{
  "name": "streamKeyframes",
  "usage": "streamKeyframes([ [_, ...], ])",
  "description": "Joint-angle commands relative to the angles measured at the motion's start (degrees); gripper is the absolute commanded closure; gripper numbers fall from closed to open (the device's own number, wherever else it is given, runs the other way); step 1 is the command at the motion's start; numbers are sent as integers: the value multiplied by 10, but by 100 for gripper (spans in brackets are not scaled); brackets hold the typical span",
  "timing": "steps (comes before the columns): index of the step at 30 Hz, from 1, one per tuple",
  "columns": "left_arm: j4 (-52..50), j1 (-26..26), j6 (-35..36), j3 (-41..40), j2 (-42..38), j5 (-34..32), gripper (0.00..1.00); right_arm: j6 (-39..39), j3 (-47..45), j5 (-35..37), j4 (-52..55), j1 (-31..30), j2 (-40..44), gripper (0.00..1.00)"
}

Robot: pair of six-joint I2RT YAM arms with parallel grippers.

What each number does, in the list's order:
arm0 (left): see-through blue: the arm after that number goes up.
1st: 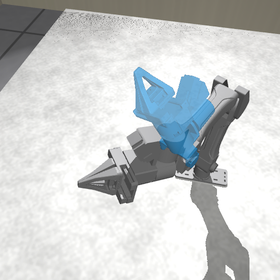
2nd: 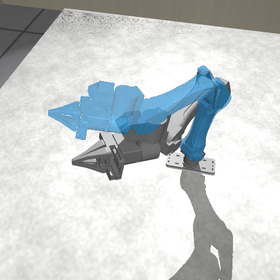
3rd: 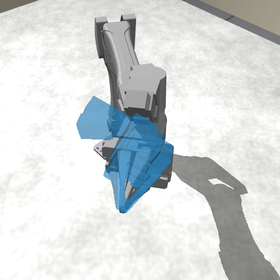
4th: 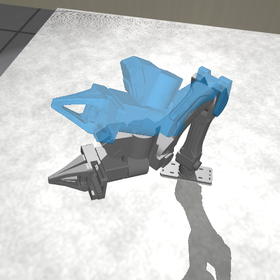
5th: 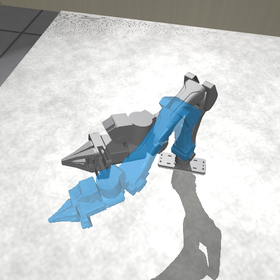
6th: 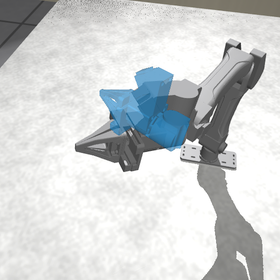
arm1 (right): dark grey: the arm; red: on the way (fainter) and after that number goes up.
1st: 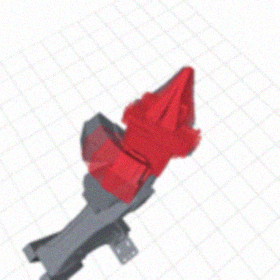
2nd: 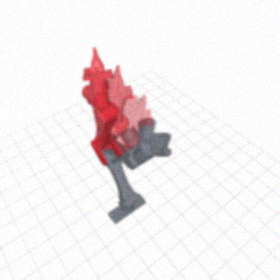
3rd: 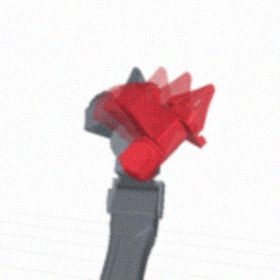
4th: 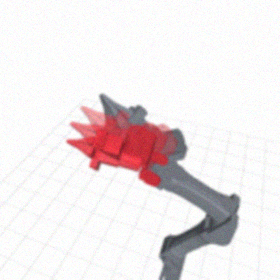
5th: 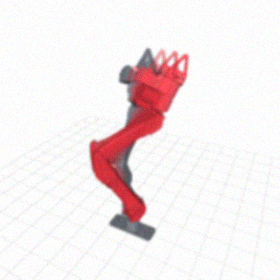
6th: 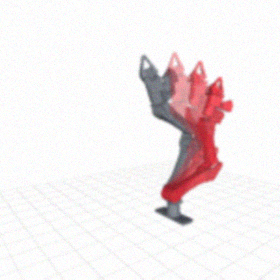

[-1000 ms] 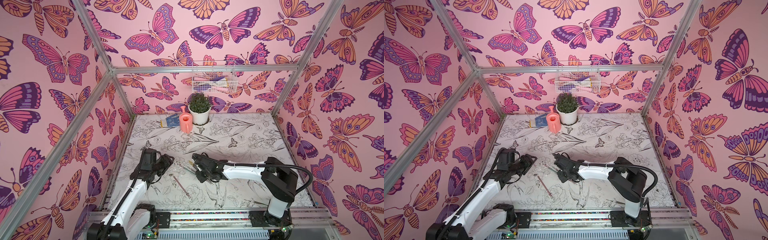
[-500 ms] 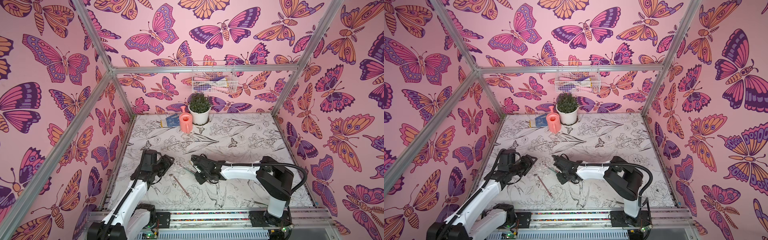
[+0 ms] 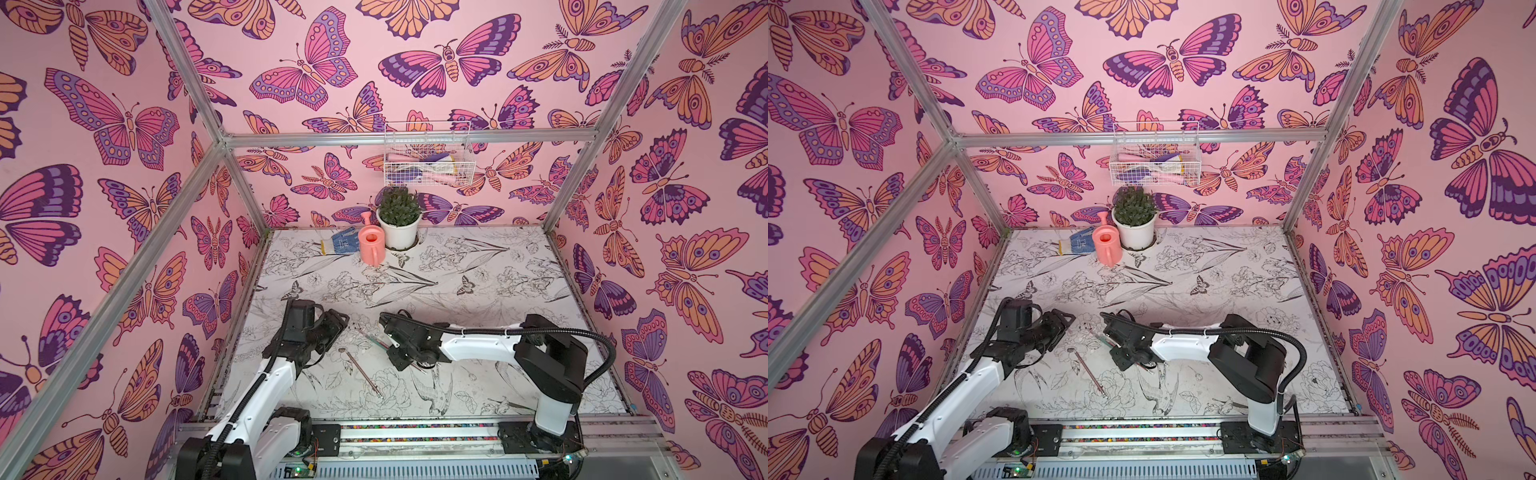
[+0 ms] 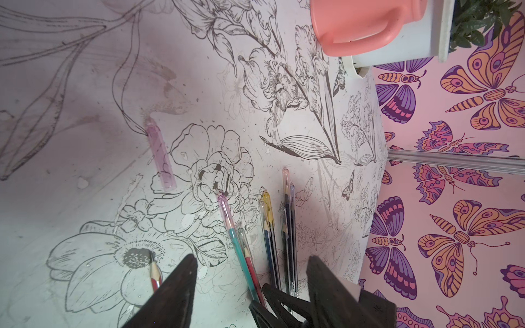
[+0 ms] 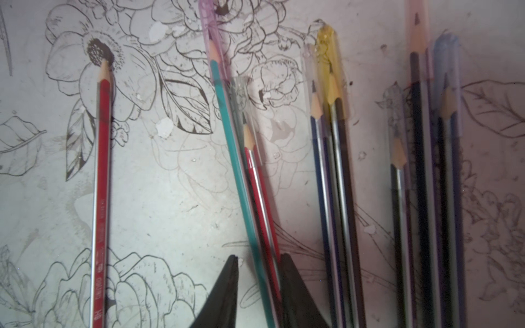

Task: Remove the protective cover of the pencils
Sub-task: Move the pencil to the center of the board.

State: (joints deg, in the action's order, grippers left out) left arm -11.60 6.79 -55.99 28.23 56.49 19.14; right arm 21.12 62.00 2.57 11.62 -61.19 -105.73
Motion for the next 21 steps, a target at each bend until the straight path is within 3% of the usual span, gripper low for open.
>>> streamKeyframes([
  [1,3,2,-12,-12,4,10,36,3,14,10,15,-6,12,71],
  [4,6,3,-14,-13,4,11,36,5,16,9,13,-10,5,72],
  [7,7,3,-15,-13,5,12,36,7,19,5,10,-14,-2,79],
  [21,11,3,-17,-14,7,13,36,12,27,11,11,-28,-3,79],
])
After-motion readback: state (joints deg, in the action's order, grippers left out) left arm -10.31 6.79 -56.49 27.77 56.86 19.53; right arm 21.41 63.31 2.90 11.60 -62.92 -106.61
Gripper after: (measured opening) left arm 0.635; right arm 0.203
